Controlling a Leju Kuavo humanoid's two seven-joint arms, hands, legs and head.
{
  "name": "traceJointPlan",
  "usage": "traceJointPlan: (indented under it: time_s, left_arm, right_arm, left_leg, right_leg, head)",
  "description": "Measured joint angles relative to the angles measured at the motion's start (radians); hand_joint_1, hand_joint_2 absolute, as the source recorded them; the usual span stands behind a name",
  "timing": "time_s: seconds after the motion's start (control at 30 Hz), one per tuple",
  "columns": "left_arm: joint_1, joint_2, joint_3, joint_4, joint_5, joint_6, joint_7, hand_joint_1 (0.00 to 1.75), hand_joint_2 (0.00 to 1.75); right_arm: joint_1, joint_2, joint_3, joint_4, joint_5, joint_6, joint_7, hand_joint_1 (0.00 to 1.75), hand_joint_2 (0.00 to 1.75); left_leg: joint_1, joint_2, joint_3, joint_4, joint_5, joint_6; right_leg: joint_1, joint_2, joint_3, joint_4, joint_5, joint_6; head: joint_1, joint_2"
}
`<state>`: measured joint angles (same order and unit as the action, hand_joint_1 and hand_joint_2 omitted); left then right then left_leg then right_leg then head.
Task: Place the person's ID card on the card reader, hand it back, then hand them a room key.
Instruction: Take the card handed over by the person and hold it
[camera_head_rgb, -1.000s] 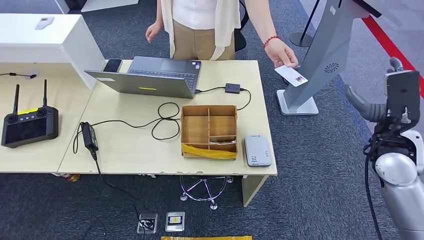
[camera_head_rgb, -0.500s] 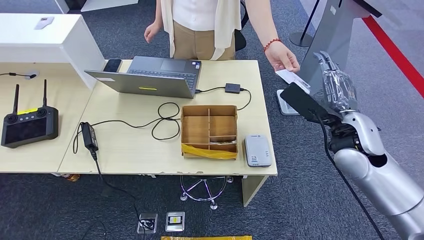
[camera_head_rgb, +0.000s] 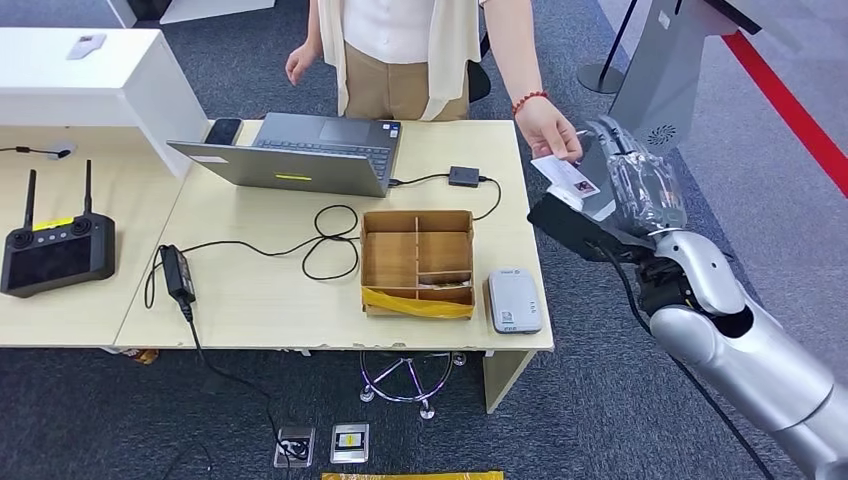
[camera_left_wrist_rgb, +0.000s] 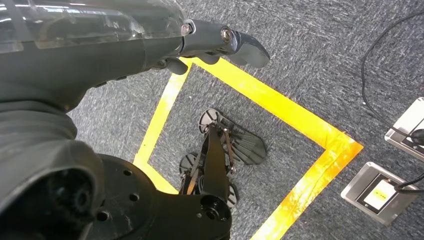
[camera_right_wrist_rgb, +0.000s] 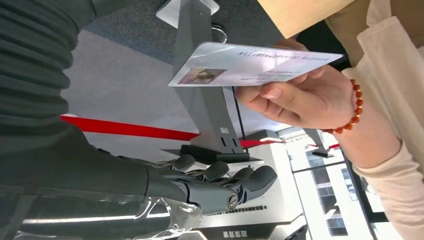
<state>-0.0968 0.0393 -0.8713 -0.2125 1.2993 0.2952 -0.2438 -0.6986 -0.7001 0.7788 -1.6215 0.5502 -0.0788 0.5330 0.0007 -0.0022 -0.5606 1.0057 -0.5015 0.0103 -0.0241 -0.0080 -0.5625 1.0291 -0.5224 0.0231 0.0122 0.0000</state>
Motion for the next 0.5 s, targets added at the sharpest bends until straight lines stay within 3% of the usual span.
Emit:
traceJointPlan:
  time_s: [0.5]
  left_arm:
    - [0.003,0.0,0.0,0.0,0.02,0.007,0.0,0.0,0.0]
  right_arm:
    - [-0.078,0.021,0.102,0.019,0.002,-0.014,-0.018,0.0,1.75]
  left_leg:
    - [0.0,0.0,0.0,0.0,0.0,0.0]
  right_leg:
    - [0.0,0.0,0.0,0.0,0.0,0.0]
  head:
    - [0.0,0.0]
